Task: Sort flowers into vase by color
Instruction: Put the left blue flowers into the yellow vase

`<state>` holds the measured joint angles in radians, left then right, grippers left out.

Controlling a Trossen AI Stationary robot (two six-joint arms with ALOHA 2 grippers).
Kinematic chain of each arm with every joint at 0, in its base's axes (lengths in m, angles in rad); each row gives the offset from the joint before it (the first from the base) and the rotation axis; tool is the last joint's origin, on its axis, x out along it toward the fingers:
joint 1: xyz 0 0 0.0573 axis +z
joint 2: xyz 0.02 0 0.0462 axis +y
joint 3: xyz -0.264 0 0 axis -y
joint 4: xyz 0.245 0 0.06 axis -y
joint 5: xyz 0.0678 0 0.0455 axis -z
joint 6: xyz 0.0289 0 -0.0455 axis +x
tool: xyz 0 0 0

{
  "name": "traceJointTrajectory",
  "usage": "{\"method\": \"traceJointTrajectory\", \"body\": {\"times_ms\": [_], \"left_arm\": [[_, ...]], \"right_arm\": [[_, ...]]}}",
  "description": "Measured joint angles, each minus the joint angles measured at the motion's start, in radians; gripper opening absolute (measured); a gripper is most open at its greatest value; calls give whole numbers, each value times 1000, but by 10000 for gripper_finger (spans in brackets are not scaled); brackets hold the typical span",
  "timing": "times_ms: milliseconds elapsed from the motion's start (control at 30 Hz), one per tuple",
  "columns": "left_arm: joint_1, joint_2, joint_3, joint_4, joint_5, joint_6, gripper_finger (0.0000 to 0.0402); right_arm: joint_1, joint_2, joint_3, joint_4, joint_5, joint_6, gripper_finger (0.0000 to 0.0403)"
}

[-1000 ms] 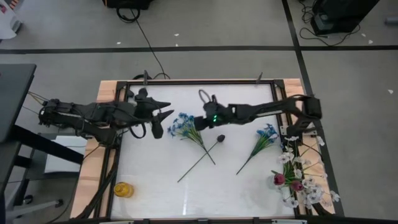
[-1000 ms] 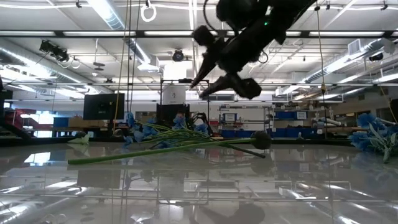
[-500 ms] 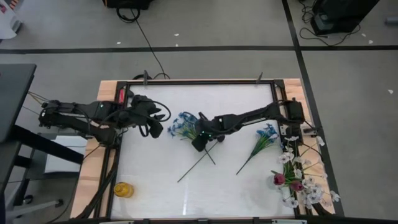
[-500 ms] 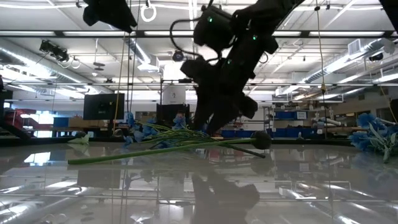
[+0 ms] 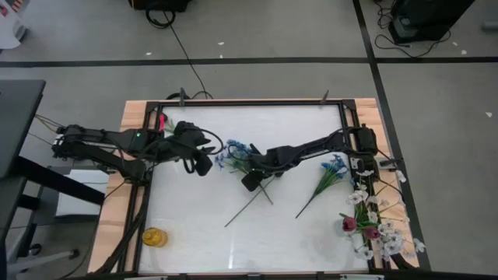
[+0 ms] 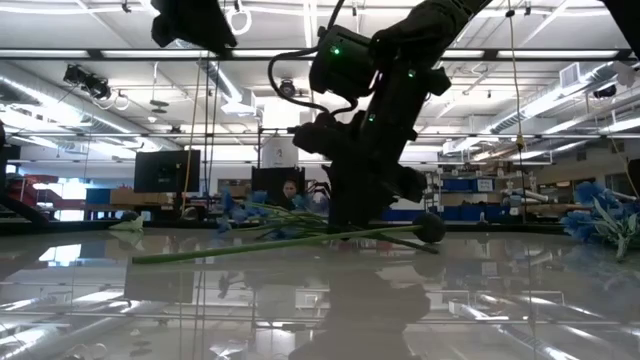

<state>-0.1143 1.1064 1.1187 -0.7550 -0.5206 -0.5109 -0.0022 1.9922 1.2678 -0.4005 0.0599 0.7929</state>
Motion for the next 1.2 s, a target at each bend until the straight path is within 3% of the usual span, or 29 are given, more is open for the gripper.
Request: {"method": "traceJointTrajectory", "body": {"times_ms": [67,133,267,367,667,800,967,1200], "left_arm": [[0,6,0,53,0,-2,148],[0,9,0,73,4,-8,148],[20,5,0,83,44,-45,148],[48,-11,0,77,99,-82,148],[74,-77,0,76,108,-173,149],[71,-71,0,75,108,-186,149],[71,-33,0,178,109,-87,149],[78,-7,0,458,126,70,149]], "right_arm": [[-6,-8,0,5,-10,1,35],[-8,-24,0,18,-3,5,17],[-11,-86,0,35,56,43,35],[-19,-145,0,59,99,46,25],[-62,-351,0,175,279,45,19],[-65,-433,0,270,350,-67,13],[-56,-491,0,450,312,-271,14],[-40,-511,0,628,189,-371,13]]}}
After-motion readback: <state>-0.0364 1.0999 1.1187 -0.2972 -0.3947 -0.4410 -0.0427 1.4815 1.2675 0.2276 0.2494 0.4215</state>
